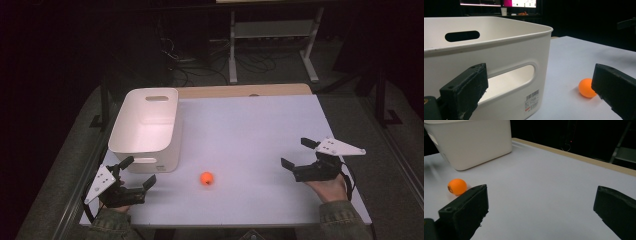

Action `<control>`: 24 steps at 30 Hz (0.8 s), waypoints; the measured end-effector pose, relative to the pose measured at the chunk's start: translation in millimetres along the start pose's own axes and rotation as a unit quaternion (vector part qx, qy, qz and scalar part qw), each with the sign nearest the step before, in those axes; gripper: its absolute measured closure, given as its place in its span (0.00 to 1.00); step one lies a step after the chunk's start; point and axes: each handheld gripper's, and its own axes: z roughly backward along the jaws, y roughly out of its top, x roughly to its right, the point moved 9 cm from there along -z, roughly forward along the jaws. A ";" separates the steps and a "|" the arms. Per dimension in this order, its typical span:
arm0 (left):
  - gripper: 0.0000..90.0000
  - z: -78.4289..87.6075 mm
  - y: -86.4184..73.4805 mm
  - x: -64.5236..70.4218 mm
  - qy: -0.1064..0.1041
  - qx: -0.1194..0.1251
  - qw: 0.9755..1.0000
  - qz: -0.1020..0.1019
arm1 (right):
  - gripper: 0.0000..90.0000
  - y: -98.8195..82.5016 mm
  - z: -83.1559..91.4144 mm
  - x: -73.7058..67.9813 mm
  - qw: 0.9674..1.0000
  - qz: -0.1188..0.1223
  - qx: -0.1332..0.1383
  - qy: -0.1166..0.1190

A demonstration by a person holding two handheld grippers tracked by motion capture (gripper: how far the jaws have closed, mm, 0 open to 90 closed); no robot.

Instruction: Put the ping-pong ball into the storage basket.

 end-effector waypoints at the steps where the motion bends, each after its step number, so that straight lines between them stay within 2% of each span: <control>1: 0.00 -0.1 0.0 0.2 0.000 0.000 1.000 -0.001 | 0.00 0.0 0.0 0.0 1.000 0.000 0.000 0.000; 9: 0.00 -0.1 -0.2 0.7 -0.001 -0.001 1.000 -0.003 | 0.00 3.6 -4.3 -2.9 1.000 0.006 -0.014 0.009; 24: 0.00 -0.5 -1.6 0.6 0.002 -0.005 1.000 -0.004 | 0.00 16.2 -11.6 -10.6 0.999 0.026 -0.022 0.027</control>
